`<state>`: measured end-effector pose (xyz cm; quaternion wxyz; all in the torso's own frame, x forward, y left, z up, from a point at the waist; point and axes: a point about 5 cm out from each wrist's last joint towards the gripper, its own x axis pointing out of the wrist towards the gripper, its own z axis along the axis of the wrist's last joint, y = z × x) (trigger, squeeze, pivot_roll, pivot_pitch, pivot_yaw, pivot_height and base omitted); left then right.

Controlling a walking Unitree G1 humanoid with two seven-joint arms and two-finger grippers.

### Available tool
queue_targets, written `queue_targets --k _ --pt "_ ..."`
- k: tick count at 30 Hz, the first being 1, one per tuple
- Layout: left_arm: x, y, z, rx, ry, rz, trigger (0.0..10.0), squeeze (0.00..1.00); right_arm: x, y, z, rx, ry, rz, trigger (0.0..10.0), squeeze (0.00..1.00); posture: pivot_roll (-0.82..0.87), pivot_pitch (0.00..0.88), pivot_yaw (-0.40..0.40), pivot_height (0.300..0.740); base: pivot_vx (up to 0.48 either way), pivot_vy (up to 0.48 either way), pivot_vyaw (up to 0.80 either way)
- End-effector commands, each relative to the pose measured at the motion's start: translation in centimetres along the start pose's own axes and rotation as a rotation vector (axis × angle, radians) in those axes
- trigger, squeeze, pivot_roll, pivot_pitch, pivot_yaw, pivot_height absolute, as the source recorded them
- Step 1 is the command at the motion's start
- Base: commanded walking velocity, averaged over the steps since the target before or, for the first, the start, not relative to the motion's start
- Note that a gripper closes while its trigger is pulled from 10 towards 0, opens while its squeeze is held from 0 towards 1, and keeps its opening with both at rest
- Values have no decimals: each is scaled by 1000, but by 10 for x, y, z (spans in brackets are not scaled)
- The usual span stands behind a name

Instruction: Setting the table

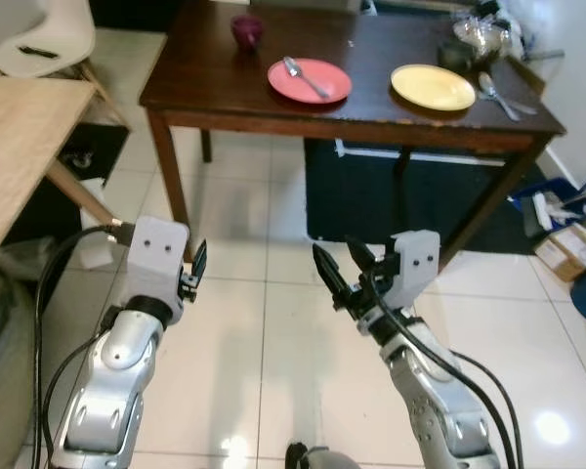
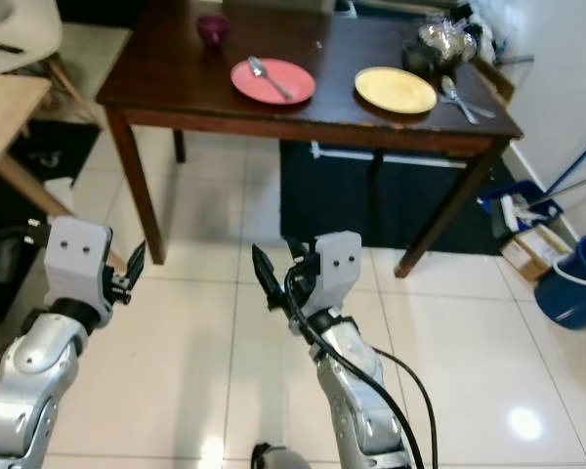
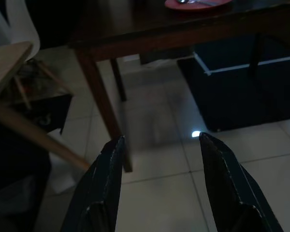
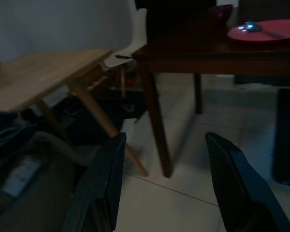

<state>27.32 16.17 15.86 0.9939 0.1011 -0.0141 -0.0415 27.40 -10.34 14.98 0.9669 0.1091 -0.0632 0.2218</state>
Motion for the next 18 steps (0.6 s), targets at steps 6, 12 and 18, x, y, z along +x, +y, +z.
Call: queue_targets --k 6,12,18 --pt "0 -5 -1 -1 12 -20 10000 0 -2 -6 0 17 5 -28 10000 0 -80 54 20 740 0 0 0" --pt "0 -3 -2 6 16 -12 10000 0 -2 -7 -1 9 21 -32 10000 0 -79 56 20 740 0 0 519" --pt "1 -3 -2 7 16 -6 10000 0 0 -7 0 5 19 -32 10000 0 -78 57 19 740 0 0 788"
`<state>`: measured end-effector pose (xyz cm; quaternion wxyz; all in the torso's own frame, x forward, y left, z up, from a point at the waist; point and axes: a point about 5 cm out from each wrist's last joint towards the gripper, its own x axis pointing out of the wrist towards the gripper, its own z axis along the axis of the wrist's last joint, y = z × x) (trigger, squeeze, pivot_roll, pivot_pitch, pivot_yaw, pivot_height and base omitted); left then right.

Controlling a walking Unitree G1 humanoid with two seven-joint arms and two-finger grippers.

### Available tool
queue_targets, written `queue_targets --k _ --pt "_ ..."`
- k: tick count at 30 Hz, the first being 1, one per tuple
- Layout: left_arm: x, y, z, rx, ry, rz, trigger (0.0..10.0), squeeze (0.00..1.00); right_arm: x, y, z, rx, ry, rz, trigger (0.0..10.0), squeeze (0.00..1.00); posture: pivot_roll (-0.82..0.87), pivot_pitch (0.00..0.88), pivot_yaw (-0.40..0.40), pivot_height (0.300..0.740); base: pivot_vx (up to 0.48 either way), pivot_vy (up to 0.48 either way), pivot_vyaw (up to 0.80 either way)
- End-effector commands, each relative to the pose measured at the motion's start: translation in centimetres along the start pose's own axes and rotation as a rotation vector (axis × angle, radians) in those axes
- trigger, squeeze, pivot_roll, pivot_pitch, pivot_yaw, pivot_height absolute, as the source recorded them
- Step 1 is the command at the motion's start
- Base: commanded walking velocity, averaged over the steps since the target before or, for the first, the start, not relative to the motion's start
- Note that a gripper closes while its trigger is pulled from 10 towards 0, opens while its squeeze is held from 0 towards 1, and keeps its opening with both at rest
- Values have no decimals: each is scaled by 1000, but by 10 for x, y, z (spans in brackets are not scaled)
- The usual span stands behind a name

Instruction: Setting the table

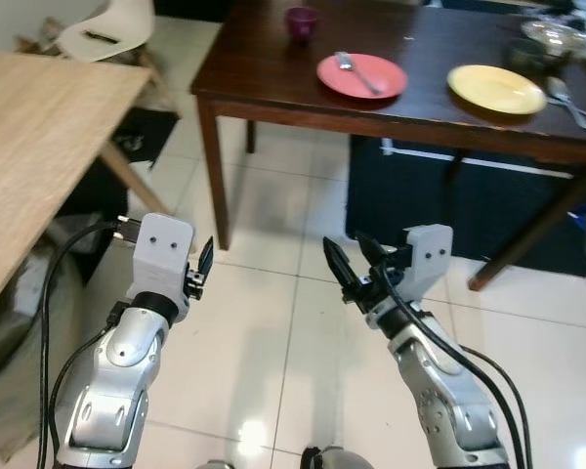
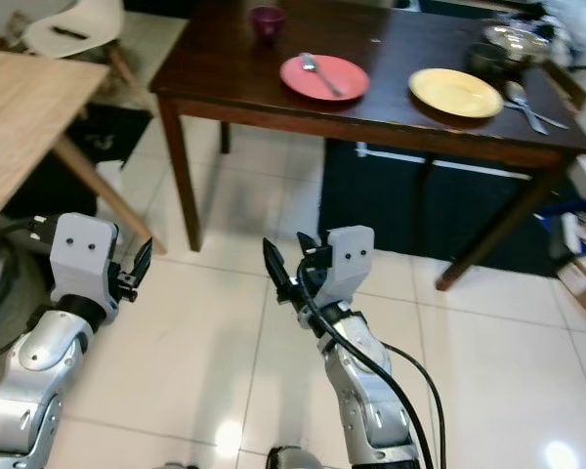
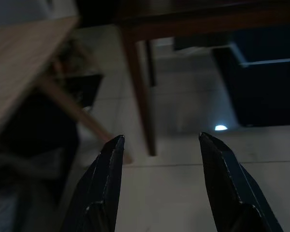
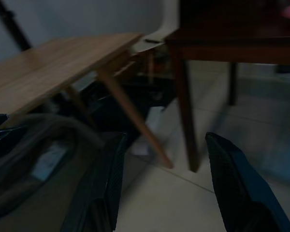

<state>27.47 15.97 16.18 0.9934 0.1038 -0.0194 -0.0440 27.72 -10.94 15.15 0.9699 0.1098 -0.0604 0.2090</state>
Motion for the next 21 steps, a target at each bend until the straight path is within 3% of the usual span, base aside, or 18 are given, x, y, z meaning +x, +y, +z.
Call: queue_targets --k 1,9,21 --pt "-1 -1 -5 2 26 -1 10000 0 -1 0 -2 2 15 -5 10000 0 -78 57 19 740 0 0 788" --pt "1 6 -2 10 5 49 10000 0 4 -4 10 -39 -28 4 10000 0 -78 58 20 740 0 0 788" --pt "12 56 19 92 -65 226 10000 0 15 -2 35 -70 -102 55 10000 0 -65 63 13 740 0 0 784"
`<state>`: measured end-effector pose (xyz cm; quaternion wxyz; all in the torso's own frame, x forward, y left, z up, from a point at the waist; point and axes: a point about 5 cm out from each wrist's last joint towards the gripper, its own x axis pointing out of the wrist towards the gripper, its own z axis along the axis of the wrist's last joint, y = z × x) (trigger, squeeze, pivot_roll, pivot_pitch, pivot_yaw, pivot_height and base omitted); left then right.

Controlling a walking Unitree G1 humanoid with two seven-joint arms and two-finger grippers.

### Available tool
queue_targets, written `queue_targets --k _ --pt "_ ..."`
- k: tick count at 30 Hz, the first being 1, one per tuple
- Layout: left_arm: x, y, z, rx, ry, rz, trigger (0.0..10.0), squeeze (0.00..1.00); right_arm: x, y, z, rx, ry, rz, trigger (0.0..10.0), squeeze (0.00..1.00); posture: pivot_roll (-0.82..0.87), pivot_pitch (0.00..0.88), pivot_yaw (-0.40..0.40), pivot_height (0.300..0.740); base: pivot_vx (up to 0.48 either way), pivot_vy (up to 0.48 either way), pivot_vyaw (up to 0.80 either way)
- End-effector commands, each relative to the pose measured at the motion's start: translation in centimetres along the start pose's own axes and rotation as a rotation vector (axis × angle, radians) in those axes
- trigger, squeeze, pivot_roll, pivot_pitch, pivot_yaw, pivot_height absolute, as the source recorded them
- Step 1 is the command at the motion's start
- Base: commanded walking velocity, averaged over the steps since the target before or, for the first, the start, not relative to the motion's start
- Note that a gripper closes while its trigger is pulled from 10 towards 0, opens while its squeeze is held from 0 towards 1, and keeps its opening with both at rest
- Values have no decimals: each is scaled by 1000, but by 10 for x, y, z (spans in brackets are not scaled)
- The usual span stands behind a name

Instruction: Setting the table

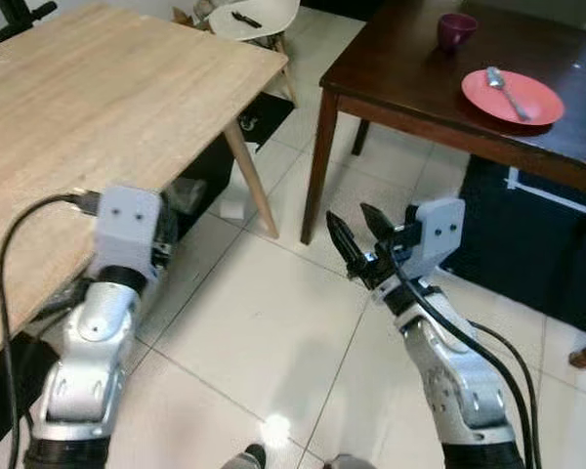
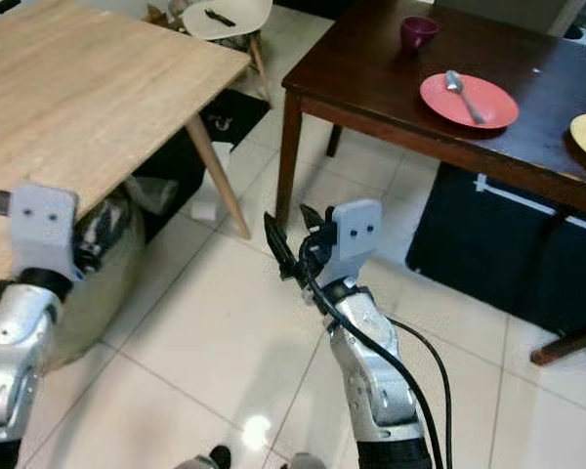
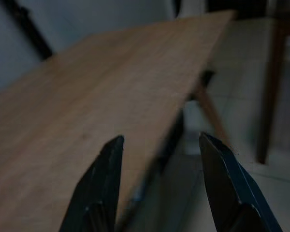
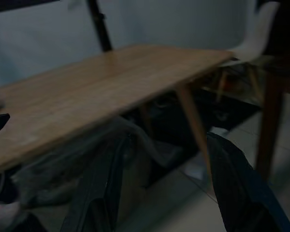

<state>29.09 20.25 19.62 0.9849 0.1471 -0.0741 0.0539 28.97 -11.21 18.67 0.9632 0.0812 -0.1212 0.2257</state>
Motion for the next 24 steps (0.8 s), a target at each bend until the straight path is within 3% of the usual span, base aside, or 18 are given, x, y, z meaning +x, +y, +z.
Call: queue_targets --k 1,24 --pt "1 7 -5 -1 20 28 10000 0 0 -1 2 7 -1 4 10000 0 -65 63 13 740 0 0 781" --pt "1 2 -5 -6 16 20 10000 0 0 -11 1 32 4 -37 10000 0 -66 69 12 740 0 0 781"
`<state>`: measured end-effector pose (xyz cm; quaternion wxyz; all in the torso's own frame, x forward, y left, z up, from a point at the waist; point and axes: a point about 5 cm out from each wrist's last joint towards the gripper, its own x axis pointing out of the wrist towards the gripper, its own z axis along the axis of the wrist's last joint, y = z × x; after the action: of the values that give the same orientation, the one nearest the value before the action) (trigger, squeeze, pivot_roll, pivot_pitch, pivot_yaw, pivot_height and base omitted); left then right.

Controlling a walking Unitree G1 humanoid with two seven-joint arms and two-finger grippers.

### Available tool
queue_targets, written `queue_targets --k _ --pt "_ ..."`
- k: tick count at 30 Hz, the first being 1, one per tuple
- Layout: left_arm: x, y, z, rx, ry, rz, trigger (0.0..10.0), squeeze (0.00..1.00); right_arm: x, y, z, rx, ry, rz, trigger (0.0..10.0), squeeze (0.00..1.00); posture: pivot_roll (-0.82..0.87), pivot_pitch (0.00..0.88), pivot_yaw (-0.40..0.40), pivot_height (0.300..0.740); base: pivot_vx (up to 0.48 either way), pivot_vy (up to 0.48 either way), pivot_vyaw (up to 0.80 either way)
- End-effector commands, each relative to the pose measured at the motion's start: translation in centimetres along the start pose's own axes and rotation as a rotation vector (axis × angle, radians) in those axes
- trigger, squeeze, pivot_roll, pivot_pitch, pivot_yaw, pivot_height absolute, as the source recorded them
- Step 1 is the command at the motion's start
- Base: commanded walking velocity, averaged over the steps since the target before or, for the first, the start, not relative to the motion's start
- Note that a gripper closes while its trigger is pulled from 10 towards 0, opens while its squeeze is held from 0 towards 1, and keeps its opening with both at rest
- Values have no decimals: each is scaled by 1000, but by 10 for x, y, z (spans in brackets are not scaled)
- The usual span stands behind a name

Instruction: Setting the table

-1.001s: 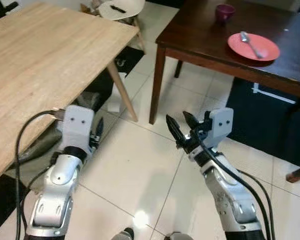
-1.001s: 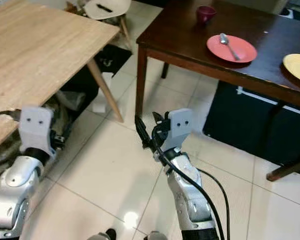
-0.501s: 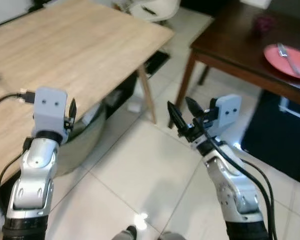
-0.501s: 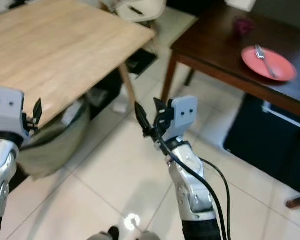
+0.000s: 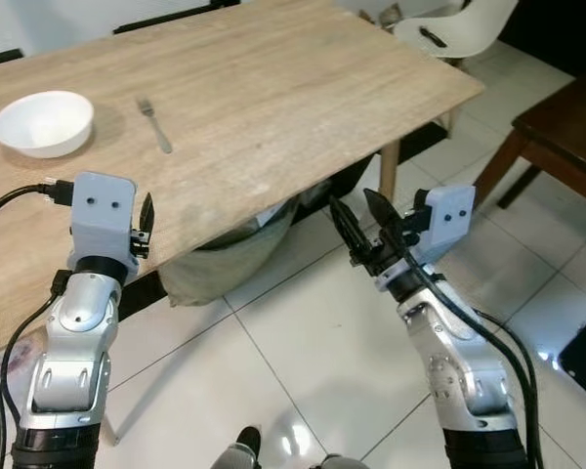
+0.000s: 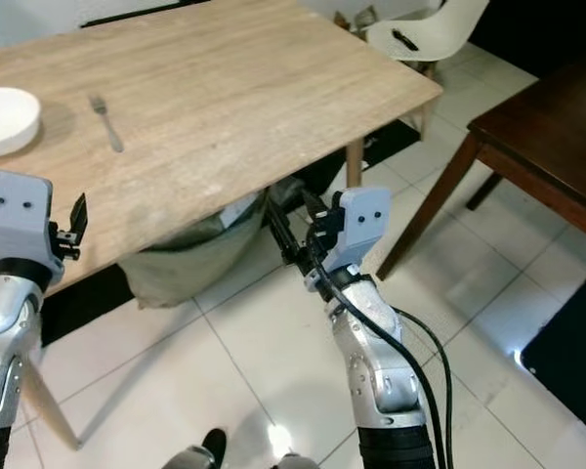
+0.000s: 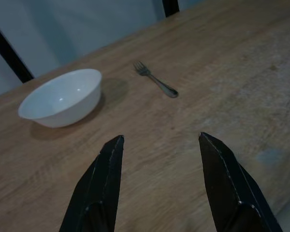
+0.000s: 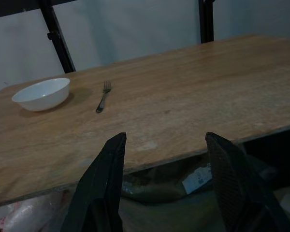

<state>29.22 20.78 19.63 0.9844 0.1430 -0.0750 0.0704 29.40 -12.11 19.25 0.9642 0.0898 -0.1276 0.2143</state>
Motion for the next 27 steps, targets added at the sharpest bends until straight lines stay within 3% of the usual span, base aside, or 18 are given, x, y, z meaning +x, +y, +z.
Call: queue_targets --k 1,18,23,27 --pt "-1 -3 -3 0 13 -13 10000 0 -2 -2 -5 21 22 -14 10000 0 -66 69 12 740 0 0 781" --pt "0 -6 -6 -1 16 -23 10000 0 -1 -5 -6 21 24 -27 10000 0 -67 57 14 740 0 0 774" --pt "1 -9 -5 6 9 -40 10000 0 -1 -9 -5 22 13 -64 10000 0 -68 55 15 740 0 0 0" --pt "2 -9 -5 11 4 -48 10000 0 -1 -10 -4 24 8 -69 10000 0 -70 54 17 740 456 0 0"
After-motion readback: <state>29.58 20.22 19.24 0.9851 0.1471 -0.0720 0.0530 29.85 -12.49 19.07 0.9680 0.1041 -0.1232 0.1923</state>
